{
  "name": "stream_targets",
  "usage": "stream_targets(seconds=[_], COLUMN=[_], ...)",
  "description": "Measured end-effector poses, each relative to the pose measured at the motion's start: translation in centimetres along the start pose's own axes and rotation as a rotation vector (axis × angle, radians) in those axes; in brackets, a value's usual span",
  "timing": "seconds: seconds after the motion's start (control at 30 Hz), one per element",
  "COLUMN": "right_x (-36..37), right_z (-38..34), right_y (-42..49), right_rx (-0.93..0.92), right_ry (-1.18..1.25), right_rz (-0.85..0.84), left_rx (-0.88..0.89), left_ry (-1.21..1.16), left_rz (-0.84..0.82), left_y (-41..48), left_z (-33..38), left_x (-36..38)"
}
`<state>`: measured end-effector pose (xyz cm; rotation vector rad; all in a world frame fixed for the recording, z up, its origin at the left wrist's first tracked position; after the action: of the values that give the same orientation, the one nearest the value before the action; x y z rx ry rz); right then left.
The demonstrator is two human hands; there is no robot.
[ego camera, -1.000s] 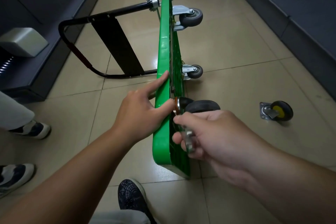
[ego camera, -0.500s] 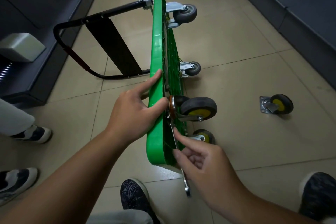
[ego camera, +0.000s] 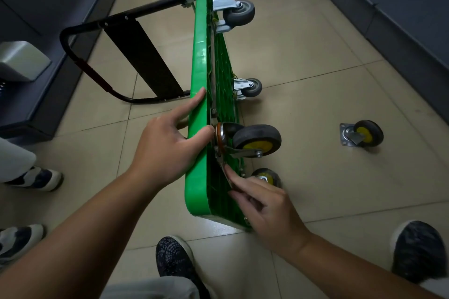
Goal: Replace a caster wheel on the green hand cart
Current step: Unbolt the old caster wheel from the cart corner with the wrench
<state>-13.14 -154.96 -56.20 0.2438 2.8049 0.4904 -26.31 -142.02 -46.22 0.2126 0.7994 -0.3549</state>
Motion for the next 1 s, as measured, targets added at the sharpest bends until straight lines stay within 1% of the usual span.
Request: stream_targets(seconds=[0.1,0.17,0.3,0.43,0.53,0.63,0.73,0.87,1.0], right_x=[-0.8,-1.3,-1.3,-0.9,-0.4,0.1,0.5,0.9,0.6], right_z=[-0.3,-0.1,0.7,0.5,0.1,-0.3,-0.5,-0.8,-1.3], right_y=[-1.4,-2.7,-4.9,-4.7,-3.7,-3.1,-2.7,-2.0,-0.6], right_rx=[0.044,0.12,0.438,0.642,0.685,0.735,0.756,0.807,0.893], right_ry=[0.008,0.041,0.267,0.413,0.436,0.457,0.492,0.508,0.664], right_rz=[-0.015,-0.027,-0.062,0.002,0.013,0.03,0.034,0.038,0.052], left_rx=[-0.011,-0.017,-0.037,-0.087,-0.13,-0.117,-0.106,-0.118,-0.139], left_ry=[0.003,0.015,0.027,0.107,0.135,0.162,0.222,0.202,0.194], left_rz=[-0.001,-0.001,-0.015,-0.057,-0.059,-0.068,-0.024,-0.017,0.001], left_y=[-0.1,-0.1,-0.2,-0.7,-1.5,-2.4,-2.5,-2.1,-0.8], left_z=[0.3,0.5,0.5,0.6,0.7,1.4,1.8,1.6,1.4], left_x=[0.0,0.0,0.0,0.0,0.4,1.2,1.2,1.0,0.4])
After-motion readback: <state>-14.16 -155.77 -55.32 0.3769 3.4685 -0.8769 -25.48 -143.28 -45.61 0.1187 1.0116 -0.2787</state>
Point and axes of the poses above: each hand's wrist, its own y-axis towards the middle knuckle, its own x-axis out of the palm, z = x × y, the point moved 7 cm from there along y, towards the middle knuckle, and after that the axes turned 2 degrees about y, right-handed, at the moved point
